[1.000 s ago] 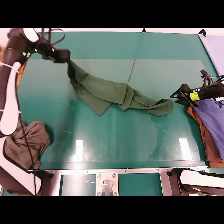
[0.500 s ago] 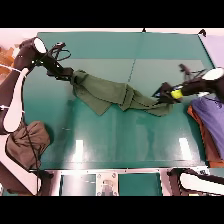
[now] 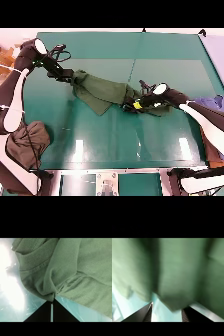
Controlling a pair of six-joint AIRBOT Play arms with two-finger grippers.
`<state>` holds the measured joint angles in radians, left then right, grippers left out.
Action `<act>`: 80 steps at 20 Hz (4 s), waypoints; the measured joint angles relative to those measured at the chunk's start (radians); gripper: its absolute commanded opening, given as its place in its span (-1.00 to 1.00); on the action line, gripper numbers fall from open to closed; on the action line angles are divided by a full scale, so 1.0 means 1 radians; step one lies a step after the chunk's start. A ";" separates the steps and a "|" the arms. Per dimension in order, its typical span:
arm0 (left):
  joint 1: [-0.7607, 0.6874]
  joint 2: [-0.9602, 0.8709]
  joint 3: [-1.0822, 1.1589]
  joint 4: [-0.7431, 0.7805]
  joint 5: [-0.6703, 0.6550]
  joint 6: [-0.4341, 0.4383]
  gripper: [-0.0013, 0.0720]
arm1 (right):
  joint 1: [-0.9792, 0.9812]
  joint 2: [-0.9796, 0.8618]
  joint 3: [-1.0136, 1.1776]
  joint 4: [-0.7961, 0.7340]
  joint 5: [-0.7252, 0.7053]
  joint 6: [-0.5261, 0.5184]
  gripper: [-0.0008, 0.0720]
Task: Fold the shirts.
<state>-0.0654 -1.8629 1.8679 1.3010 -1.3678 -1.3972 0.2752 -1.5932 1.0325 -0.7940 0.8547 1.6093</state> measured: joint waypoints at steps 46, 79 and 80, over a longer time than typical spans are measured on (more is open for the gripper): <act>0.000 0.140 0.011 -0.210 0.339 -0.060 -0.89 | -0.583 0.135 0.375 -0.065 0.121 -0.253 -0.93; 0.299 -0.035 -0.525 -0.566 -0.100 0.264 -0.89 | -0.959 0.263 -0.385 -0.155 0.341 -0.282 0.26; 0.297 -0.034 -0.526 -0.575 -0.084 0.272 -0.89 | -0.949 0.264 -0.397 -0.148 0.323 -0.283 0.24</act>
<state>0.2314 -1.8973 1.3415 0.7265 -1.4521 -1.1248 -0.6739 -1.3289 0.6357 -0.9421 1.1778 1.3262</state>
